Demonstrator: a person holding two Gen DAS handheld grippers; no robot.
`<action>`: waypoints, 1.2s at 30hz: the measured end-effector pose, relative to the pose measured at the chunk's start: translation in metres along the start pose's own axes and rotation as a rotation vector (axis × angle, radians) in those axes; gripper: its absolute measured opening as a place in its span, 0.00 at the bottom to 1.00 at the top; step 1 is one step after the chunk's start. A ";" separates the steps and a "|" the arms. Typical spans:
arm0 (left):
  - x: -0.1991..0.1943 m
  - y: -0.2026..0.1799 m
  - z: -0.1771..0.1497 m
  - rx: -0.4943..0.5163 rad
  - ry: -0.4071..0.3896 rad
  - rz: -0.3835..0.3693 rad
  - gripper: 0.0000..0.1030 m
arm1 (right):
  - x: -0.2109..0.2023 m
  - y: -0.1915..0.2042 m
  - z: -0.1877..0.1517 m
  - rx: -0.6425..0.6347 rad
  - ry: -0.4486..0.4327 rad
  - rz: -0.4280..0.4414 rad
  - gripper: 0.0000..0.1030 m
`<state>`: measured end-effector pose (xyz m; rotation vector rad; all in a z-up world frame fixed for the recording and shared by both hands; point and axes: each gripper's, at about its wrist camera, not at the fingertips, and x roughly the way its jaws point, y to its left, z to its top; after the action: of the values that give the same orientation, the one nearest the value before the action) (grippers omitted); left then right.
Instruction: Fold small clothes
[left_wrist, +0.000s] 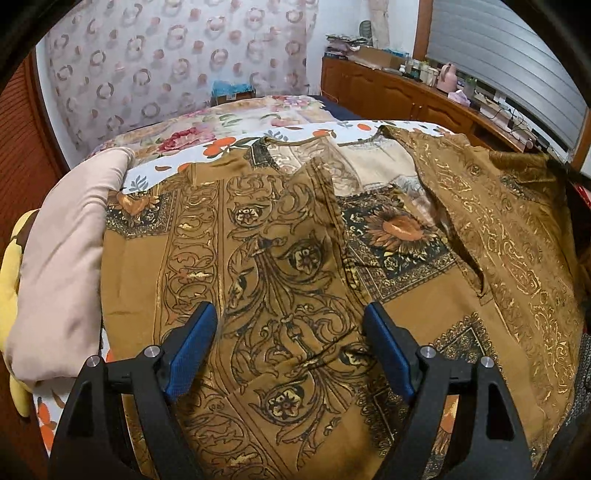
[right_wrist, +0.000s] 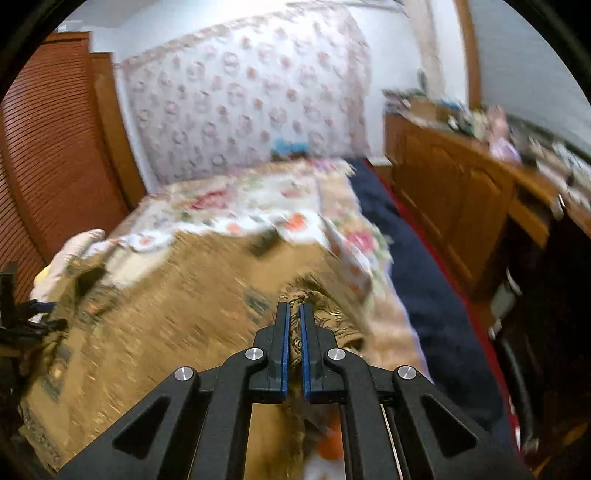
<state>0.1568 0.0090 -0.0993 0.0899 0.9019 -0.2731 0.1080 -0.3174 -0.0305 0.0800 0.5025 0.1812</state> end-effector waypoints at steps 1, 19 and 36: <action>-0.001 -0.001 0.000 0.000 -0.002 -0.001 0.80 | 0.001 0.011 0.006 -0.029 -0.010 0.027 0.05; -0.007 -0.033 -0.003 0.085 -0.011 -0.098 0.45 | 0.038 0.057 -0.022 -0.139 0.118 0.165 0.43; -0.051 -0.053 0.002 0.071 -0.053 -0.282 0.02 | 0.028 0.011 -0.030 -0.006 0.143 -0.020 0.46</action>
<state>0.1144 -0.0326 -0.0563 0.0210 0.8520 -0.5676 0.1154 -0.3000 -0.0685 0.0565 0.6453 0.1693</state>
